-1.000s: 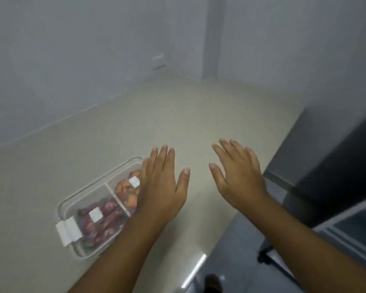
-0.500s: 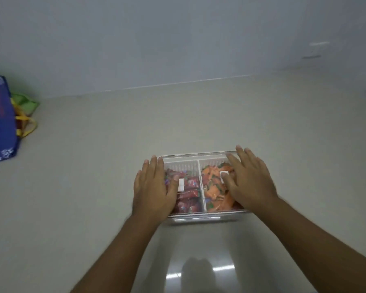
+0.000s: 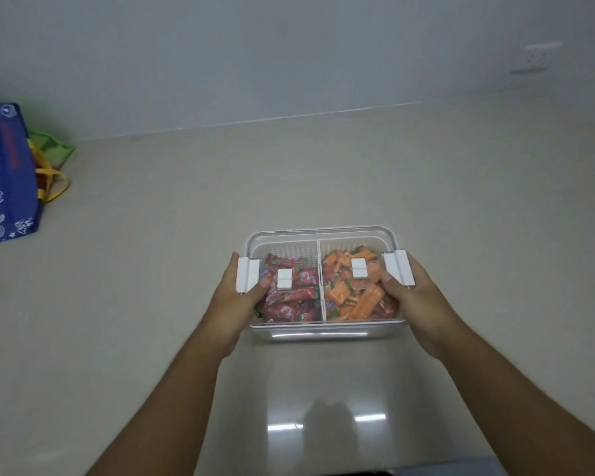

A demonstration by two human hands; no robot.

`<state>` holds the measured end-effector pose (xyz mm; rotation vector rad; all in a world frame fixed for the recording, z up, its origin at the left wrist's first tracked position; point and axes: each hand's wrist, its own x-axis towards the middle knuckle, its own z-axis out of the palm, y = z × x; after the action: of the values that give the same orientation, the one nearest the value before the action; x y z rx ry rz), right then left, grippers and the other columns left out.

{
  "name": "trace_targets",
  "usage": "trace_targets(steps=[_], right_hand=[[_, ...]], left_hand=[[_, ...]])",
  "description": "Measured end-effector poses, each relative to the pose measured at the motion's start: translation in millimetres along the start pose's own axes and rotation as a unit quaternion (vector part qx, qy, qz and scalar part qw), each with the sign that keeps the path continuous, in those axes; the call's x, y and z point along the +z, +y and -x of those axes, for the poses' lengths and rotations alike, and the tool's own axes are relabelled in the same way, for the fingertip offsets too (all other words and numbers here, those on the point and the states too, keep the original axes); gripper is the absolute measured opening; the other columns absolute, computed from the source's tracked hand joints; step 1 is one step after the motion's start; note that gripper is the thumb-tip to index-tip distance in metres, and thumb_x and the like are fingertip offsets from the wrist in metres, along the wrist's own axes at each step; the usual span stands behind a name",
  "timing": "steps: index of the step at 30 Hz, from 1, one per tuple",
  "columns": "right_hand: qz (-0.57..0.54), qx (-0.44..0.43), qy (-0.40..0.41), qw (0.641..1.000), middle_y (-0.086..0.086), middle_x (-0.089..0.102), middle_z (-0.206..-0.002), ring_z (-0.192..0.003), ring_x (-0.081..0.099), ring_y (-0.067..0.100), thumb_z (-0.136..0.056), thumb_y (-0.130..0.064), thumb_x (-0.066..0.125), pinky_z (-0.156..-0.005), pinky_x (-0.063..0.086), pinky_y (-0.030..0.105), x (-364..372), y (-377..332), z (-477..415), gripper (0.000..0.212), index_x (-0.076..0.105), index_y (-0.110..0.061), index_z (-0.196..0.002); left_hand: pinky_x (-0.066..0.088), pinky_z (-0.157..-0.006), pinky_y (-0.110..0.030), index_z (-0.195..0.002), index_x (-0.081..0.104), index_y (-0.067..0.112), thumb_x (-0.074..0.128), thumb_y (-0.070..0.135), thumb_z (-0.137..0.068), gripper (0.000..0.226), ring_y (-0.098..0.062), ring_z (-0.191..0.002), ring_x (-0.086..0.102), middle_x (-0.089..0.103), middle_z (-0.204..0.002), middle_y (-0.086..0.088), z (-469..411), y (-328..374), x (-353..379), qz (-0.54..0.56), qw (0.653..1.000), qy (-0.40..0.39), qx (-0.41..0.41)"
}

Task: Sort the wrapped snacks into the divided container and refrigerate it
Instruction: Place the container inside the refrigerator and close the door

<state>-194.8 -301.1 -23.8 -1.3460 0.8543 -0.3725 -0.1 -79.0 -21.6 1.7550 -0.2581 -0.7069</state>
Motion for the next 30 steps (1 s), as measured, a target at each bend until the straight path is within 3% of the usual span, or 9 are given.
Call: trace_targets(steps=[3,5,10,15,19,25,30], right_hand=[[-0.086,0.005,0.044,0.995,-0.004,0.072,-0.120,-0.109,0.069,0.021,-0.103,-0.014,0.049,-0.094,0.053,0.043,8.3,9.9,20.8,0.039,0.058,-0.040,-0.132],[-0.106,0.000,0.099,0.989,-0.005,0.072,-0.119,-0.109,0.069,0.019,-0.102,-0.011,0.046,-0.098,0.053,0.047,12.3,14.8,35.1,0.043,0.059,-0.040,-0.131],[-0.136,-0.023,0.212,0.968,-0.003,0.071,-0.121,-0.110,0.069,0.019,-0.101,-0.008,0.046,-0.100,0.052,0.049,4.8,38.9,99.5,0.044,0.059,-0.035,-0.134],[-0.161,-0.047,0.338,0.926,-0.004,0.074,-0.113,-0.101,0.073,0.018,-0.102,-0.014,0.049,-0.086,0.059,0.045,-23.8,65.4,194.6,0.042,0.059,-0.040,-0.132],[-0.167,-0.058,0.456,0.872,-0.011,0.075,-0.108,-0.096,0.074,0.013,-0.102,-0.019,0.051,-0.076,0.061,0.033,-46.9,83.5,284.8,0.039,0.062,-0.049,-0.123],[-0.219,-0.052,0.602,0.766,-0.008,0.075,-0.109,-0.097,0.074,0.017,-0.102,-0.015,0.048,-0.079,0.060,0.041,-81.1,126.1,413.0,0.039,0.063,-0.044,-0.125],[-0.248,-0.042,0.683,0.686,-0.002,0.075,-0.111,-0.101,0.073,0.021,-0.103,-0.011,0.046,-0.084,0.057,0.046,-113.1,179.8,510.1,0.039,0.064,-0.039,-0.125]], left_hand=[[0.061,-0.091,-0.041,-0.127,0.061,0.044,0.065,0.019,-0.099,0.037,-0.019,-0.110,0.071,0.075,-0.117,0.008,8.7,-2.9,8.3,0.067,0.998,0.002,0.011],[0.058,-0.094,-0.051,-0.113,0.068,0.044,0.057,0.012,-0.103,0.035,-0.026,-0.110,0.071,0.076,-0.113,0.002,14.2,-2.5,10.5,0.074,0.997,-0.008,0.022],[0.054,-0.096,-0.062,-0.113,0.070,0.034,0.049,0.005,-0.103,0.036,-0.034,-0.108,0.070,0.074,-0.113,-0.008,28.7,-8.3,21.9,0.035,0.994,-0.087,0.052],[0.063,-0.082,-0.048,-0.107,0.069,0.047,0.052,0.013,-0.104,0.038,-0.020,-0.100,0.074,0.076,-0.106,0.008,69.5,-10.1,62.2,-0.005,0.972,-0.213,0.097],[0.064,-0.078,-0.039,-0.125,0.062,0.044,0.060,0.021,-0.102,0.033,-0.009,-0.098,0.074,0.074,-0.112,0.016,111.4,-13.8,115.5,-0.016,0.950,-0.299,0.090],[0.060,-0.065,-0.023,-0.121,0.061,0.043,0.062,0.020,-0.100,0.030,-0.001,-0.092,0.073,0.073,-0.104,0.022,207.6,-33.5,213.1,-0.055,0.889,-0.443,0.097],[0.056,-0.058,-0.015,-0.120,0.061,0.038,0.062,0.016,-0.100,0.029,0.003,-0.087,0.072,0.073,-0.103,0.022,304.6,-75.6,284.2,-0.099,0.843,-0.516,0.114]])
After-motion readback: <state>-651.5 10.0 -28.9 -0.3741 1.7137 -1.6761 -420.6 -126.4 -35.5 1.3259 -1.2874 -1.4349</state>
